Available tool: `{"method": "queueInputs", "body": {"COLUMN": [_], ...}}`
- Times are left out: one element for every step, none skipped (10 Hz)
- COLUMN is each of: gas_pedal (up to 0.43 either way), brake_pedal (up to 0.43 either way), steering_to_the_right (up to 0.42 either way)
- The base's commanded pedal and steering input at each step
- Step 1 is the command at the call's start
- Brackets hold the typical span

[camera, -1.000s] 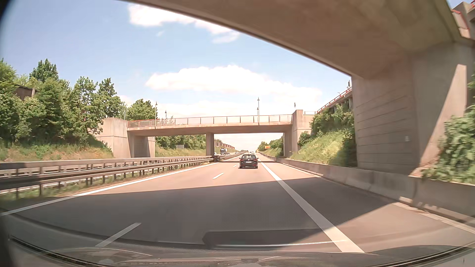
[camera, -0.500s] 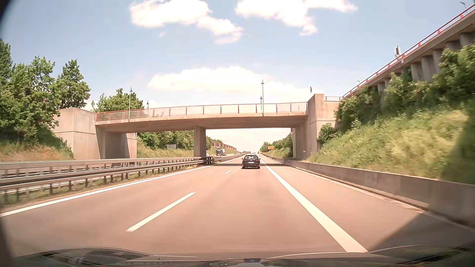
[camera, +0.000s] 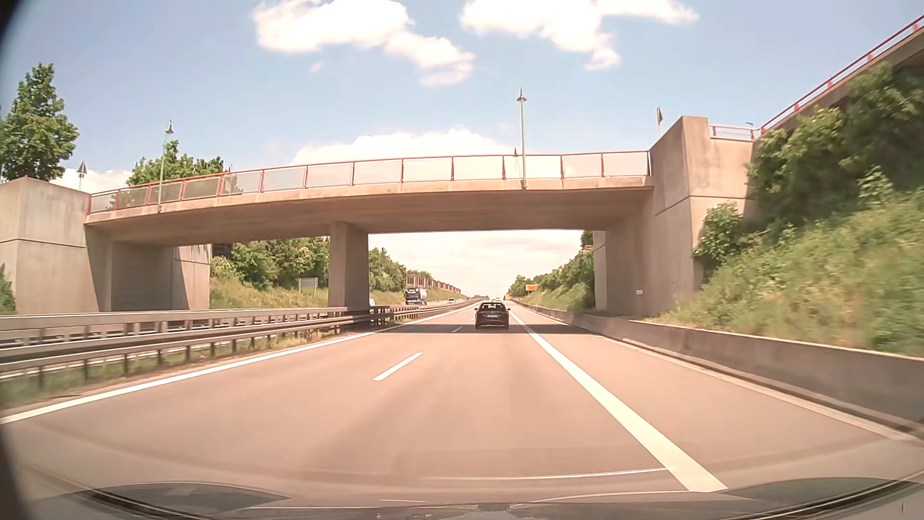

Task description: Follow the waypoints while adhering to traffic rules and regulations

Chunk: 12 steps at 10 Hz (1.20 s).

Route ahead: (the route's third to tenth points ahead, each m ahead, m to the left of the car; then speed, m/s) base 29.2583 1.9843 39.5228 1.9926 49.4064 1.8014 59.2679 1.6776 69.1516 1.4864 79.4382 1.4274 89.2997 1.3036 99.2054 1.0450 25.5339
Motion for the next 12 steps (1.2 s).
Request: {"method": "queueInputs", "body": {"gas_pedal": [0.268,0.268,0.28,0.287,0.299,0.299,0.311,0.319,0.319,0.331,0.331,0.331], "brake_pedal": [0.012,0.012,0.012,0.006,0.012,0.012,0.012,0.012,0.006,0.012,0.006,0.012], "steering_to_the_right": [0.0,0.001,0.001,0.002,0.002,0.001,0.001,0.001,0.001,0.001,0.0,0.0]}}
